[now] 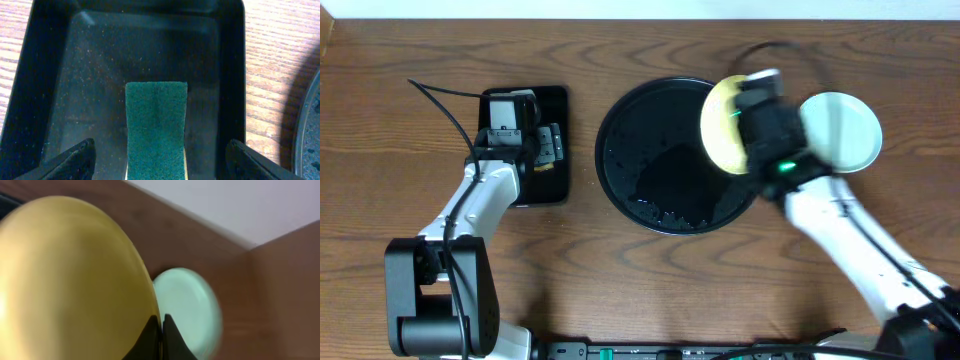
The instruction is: Clean dirty plates on tray and stack at the side
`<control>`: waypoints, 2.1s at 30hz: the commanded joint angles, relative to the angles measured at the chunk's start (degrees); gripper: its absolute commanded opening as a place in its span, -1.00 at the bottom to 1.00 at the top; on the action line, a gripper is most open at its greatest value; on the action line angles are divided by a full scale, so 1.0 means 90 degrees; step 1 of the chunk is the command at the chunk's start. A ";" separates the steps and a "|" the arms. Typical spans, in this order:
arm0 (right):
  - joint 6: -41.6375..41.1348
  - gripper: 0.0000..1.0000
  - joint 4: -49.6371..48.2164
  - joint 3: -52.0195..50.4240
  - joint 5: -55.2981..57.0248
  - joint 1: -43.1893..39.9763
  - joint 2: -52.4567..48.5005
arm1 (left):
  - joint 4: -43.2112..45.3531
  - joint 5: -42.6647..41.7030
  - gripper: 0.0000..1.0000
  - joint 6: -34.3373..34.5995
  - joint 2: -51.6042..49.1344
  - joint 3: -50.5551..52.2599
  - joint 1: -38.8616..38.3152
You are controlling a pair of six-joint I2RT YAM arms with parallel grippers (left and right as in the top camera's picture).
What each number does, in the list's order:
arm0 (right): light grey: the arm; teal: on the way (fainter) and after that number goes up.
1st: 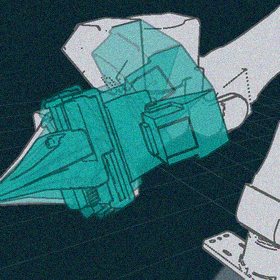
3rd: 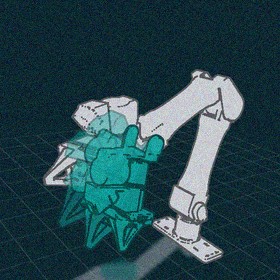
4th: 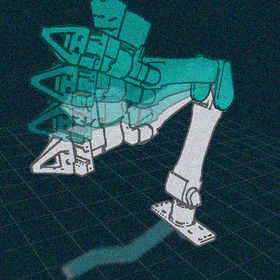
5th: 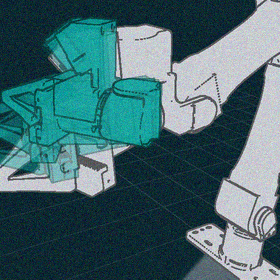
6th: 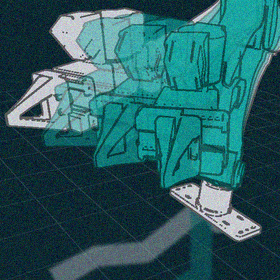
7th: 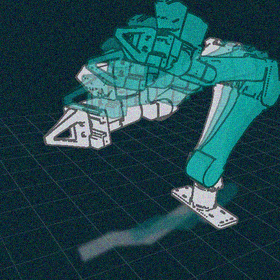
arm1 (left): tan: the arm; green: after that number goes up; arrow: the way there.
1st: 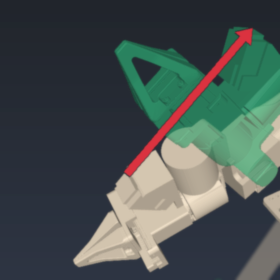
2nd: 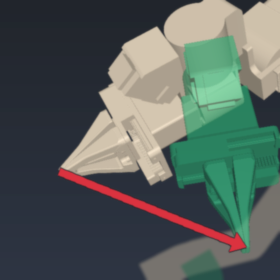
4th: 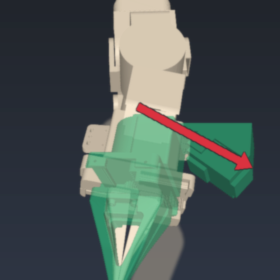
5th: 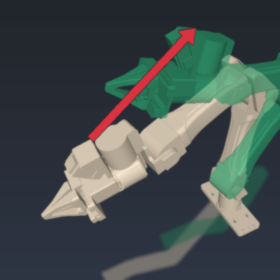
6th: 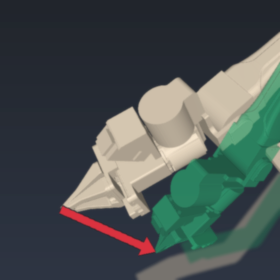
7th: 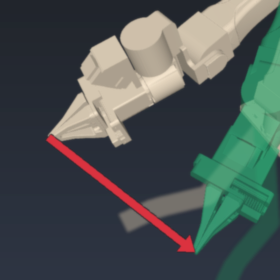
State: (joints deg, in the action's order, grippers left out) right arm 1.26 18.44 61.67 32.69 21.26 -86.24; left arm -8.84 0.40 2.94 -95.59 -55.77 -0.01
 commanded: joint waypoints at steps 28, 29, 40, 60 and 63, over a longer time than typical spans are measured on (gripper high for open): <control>-0.0236 0.50 -0.0267 0.0053 -0.7388 -0.5520 -0.1311 | -0.0015 0.0078 0.67 -0.0019 -0.0046 0.0002 0.0036; -0.0056 0.50 -0.0138 0.0056 -0.7397 -0.5353 -0.1311 | -0.0012 0.0080 0.67 -0.0019 -0.0046 0.0002 0.0036; 0.1166 0.64 0.0814 0.0056 -0.5081 -0.2108 -0.1311 | -0.0012 0.0080 0.67 -0.0019 -0.0046 0.0002 0.0036; 0.1248 0.99 0.0930 0.0053 -0.3949 -0.1270 -0.1311 | -0.0012 0.0078 0.67 -0.0019 -0.0046 0.0005 0.0036; 0.1248 0.99 0.0930 0.0053 -0.3949 -0.1270 -0.1311 | -0.0012 0.0078 0.67 -0.0019 -0.0046 0.0002 0.0036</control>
State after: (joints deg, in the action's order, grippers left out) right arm 11.73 26.79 61.84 -3.14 9.52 -97.67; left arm -8.84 0.40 2.92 -95.59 -55.77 -0.01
